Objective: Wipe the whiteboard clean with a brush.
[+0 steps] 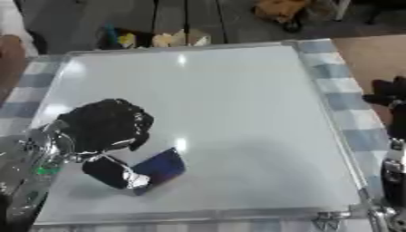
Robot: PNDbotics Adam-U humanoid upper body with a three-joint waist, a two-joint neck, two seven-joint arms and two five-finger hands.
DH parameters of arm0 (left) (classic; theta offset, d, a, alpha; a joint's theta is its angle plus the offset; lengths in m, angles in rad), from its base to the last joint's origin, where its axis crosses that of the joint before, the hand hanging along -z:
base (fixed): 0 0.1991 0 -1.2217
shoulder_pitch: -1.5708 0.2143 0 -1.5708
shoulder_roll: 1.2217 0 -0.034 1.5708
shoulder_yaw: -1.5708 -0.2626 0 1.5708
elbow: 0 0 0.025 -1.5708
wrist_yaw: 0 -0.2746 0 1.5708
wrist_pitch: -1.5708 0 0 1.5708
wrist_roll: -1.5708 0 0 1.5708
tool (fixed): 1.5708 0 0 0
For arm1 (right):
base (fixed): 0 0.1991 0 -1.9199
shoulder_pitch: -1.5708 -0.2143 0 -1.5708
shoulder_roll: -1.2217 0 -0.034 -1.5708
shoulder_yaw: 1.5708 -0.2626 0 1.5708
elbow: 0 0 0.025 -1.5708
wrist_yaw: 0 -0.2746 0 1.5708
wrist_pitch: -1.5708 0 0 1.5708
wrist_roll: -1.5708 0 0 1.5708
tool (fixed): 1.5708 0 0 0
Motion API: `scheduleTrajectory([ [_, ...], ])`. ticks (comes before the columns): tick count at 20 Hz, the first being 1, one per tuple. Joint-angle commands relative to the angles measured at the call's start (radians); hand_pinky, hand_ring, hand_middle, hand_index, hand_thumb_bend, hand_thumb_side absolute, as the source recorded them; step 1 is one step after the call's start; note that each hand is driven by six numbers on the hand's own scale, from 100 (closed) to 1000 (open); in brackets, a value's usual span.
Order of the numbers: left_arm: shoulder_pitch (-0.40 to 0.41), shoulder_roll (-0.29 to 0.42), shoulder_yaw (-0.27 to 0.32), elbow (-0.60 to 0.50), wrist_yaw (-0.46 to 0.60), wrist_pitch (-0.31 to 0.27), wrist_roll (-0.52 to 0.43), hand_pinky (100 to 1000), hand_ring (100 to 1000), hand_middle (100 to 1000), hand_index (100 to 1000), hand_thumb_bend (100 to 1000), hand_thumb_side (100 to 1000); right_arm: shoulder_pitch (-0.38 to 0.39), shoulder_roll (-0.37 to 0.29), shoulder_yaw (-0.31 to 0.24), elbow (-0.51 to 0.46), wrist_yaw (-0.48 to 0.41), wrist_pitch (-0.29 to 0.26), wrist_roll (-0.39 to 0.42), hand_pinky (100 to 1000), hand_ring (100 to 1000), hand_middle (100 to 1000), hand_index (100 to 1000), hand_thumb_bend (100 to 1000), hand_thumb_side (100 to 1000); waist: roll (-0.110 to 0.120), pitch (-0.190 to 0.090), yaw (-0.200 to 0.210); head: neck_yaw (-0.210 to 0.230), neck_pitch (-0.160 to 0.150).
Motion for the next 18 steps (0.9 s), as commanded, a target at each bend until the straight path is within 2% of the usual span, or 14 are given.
scheduleTrajectory([
  [1, -0.005, -0.012, 0.002, -0.008, -0.01, -0.104, -0.105, 585, 655, 583, 433, 294, 1000, -0.003, -0.013, -0.007, -0.02, -0.009, 0.004, -0.001, 626, 744, 607, 810, 100, 766, -0.003, -0.021, 0.0, -0.006, 0.003],
  [7, 0.013, -0.031, -0.002, 0.013, 0.014, -0.093, -0.094, 543, 619, 561, 398, 254, 1000, -0.006, -0.012, -0.007, -0.02, -0.012, 0.006, 0.002, 626, 744, 606, 810, 100, 765, -0.001, -0.02, -0.003, -0.007, 0.002],
  [18, 0.014, -0.033, -0.006, 0.039, 0.027, -0.09, -0.1, 542, 621, 573, 385, 255, 1000, -0.009, -0.007, -0.007, -0.02, -0.014, 0.009, 0.007, 626, 744, 603, 809, 100, 766, -0.001, -0.015, -0.012, -0.004, -0.002],
])
